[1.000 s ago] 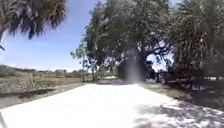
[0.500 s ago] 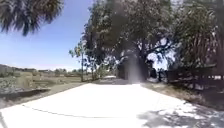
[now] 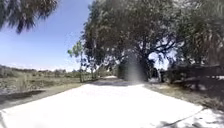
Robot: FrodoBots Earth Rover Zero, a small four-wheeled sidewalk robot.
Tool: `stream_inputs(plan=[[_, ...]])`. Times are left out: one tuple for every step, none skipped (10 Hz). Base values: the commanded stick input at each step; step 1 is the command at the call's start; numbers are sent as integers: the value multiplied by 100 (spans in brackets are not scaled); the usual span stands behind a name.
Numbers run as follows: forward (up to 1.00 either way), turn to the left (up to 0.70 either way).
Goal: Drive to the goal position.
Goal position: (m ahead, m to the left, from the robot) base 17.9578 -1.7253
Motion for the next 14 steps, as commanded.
stream_inputs(plan=[[70, 0], [70, 0], [70, 0], [70, 0], [70, 0], [70, 0], [70, 0], [70, 0], [70, 0], [70, 0], [70, 0], [70, 0], [70, 0], [70, 0]])
